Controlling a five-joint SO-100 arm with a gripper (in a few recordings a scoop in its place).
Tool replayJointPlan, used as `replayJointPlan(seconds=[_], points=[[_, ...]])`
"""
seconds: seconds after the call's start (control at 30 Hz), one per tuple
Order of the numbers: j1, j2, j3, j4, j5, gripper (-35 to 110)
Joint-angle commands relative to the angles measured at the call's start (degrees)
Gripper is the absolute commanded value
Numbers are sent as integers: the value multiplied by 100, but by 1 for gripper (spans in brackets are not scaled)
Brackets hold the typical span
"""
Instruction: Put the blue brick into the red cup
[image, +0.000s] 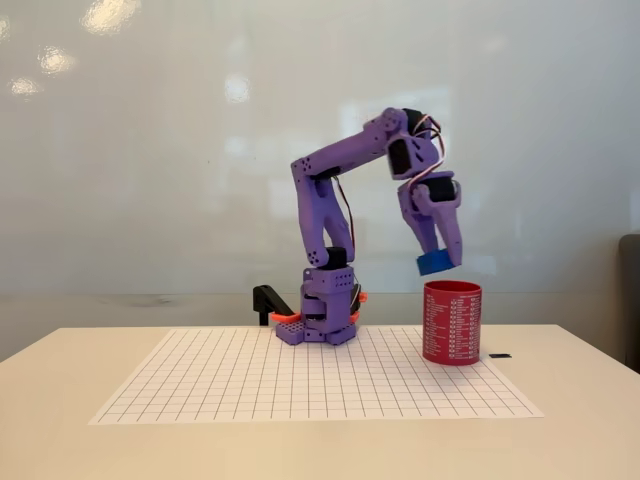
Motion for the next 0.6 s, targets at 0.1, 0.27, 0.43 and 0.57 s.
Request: replayJointPlan(seconds=[0.1, 0.27, 0.43, 0.57], points=[[-1424, 316, -396, 325, -44, -1], [-1986, 316, 97, 70, -97, -1], [-2224, 492, 747, -264, -88, -1], [-2153, 527, 809, -325, -79, -1]])
